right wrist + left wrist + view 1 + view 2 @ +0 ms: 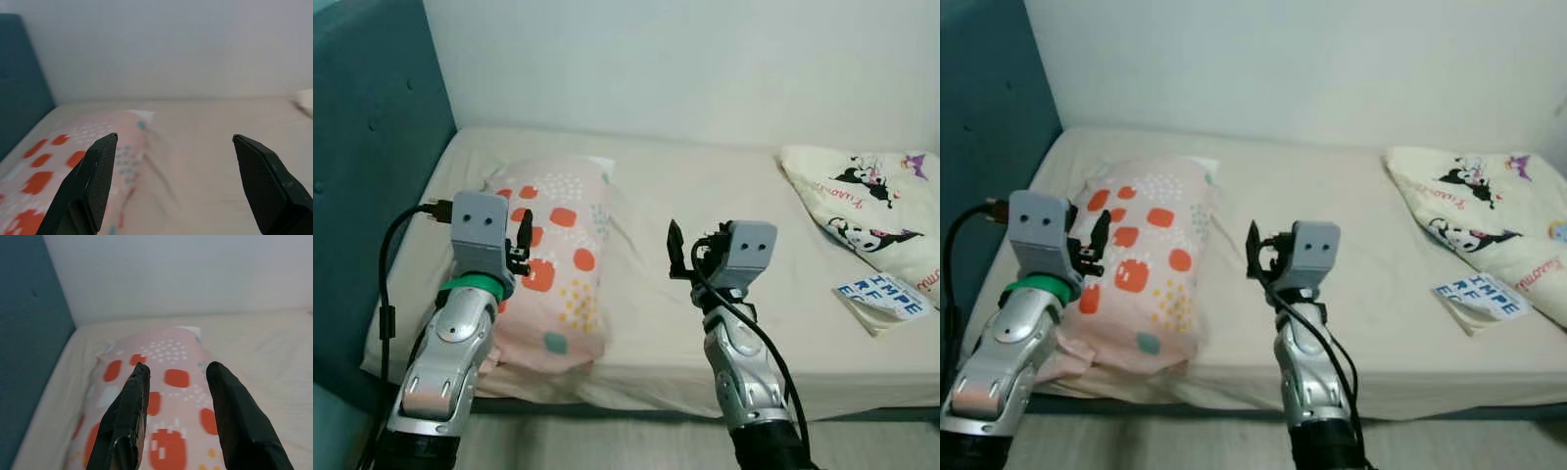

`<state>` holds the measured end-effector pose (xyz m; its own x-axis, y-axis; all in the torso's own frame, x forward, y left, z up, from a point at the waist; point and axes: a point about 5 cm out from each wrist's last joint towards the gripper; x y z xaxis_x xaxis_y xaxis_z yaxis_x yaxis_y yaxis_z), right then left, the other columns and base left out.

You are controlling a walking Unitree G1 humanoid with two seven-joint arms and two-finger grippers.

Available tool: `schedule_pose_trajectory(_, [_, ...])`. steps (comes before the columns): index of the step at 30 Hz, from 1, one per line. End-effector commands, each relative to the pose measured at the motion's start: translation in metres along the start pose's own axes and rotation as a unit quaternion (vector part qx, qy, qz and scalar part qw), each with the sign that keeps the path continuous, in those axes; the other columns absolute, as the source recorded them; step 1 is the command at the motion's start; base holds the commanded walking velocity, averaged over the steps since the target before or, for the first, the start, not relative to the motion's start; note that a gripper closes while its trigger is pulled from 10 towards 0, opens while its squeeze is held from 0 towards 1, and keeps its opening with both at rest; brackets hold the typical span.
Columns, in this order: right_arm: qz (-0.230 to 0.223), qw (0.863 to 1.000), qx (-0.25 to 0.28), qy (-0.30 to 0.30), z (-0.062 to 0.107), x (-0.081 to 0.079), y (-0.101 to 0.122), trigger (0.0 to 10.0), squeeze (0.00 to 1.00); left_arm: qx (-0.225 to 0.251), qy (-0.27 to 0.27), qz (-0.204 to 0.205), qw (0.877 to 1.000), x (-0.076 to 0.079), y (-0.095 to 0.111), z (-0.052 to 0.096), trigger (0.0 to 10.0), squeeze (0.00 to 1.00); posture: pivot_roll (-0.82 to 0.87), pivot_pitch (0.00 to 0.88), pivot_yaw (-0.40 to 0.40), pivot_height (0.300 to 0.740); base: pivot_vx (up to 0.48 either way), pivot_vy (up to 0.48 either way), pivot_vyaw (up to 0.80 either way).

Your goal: Clean up the room

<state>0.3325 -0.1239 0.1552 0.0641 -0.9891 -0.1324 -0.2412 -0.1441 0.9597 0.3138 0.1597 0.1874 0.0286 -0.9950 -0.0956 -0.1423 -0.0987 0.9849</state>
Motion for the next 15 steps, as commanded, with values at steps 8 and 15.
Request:
schedule_pose_trajectory(8, [0.003,1.000,-0.010,-0.004,0.0033,0.0030,-0.0059,10.0,0.00,-0.001,0.004,-0.007,1.000,-0.0023,-0.0029,-0.0009,10.0,0.03,0.08,0.039,-0.031,0.740,0.000,-0.367,0.00])
schedule_pose_trajectory(15, [0.005,1.000,-0.011,-0.002,0.0031,0.0035,-0.0064,10.0,0.00,0.003,0.007,-0.006,1.000,-0.0045,-0.0022,-0.0012,10.0,0.03,0.08,0.039,-0.035,0.740,0.000,-0.408,0.00])
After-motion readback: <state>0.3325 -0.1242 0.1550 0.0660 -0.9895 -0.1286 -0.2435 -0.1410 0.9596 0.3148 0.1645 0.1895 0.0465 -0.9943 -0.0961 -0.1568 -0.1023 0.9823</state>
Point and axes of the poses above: a point about 5 cm out from each wrist's last joint towards the gripper, its own z axis pointing back from the gripper into the wrist, its own y axis along the axis of the wrist's last joint, x = y × z
